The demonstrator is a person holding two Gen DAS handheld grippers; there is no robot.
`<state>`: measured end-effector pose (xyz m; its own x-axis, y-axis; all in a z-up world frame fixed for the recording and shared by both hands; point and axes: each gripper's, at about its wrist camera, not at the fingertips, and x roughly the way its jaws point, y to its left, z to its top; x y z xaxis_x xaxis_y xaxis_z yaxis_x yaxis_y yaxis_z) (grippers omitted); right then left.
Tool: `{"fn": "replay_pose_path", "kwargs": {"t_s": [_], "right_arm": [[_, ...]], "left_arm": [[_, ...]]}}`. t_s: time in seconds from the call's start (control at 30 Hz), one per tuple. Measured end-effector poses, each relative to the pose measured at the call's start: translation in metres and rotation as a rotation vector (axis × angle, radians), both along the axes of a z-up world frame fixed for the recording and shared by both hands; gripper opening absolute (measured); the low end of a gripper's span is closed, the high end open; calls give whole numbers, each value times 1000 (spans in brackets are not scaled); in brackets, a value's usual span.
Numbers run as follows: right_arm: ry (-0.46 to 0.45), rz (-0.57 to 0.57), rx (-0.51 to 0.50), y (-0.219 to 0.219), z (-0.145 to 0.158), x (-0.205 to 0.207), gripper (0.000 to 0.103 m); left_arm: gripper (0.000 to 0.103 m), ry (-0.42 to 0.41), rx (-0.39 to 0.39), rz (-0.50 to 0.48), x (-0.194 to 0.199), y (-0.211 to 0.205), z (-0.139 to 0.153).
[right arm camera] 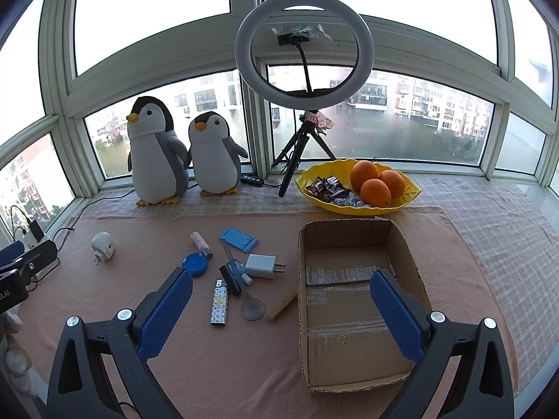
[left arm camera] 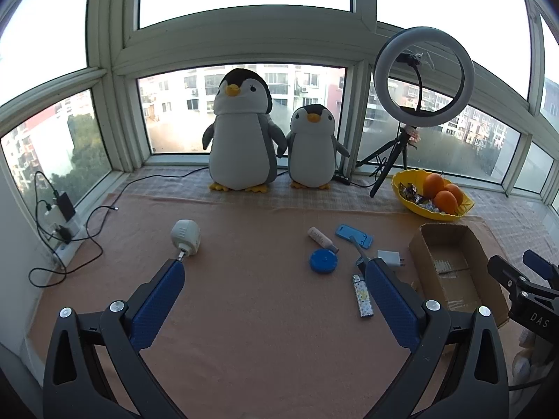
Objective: Organize rigid objects
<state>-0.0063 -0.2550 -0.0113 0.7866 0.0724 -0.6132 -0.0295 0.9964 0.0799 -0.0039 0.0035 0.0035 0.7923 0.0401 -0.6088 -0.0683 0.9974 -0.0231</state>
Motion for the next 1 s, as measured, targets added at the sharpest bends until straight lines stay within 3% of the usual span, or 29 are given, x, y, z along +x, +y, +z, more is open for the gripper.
{"fn": "replay_pose_path", "kwargs": {"t_s": [1.0], "right_arm": [[-1,5,-3,5,-2,-1,100]], "left_arm": [[103,14,-4,-5,0,0,-3]]}}
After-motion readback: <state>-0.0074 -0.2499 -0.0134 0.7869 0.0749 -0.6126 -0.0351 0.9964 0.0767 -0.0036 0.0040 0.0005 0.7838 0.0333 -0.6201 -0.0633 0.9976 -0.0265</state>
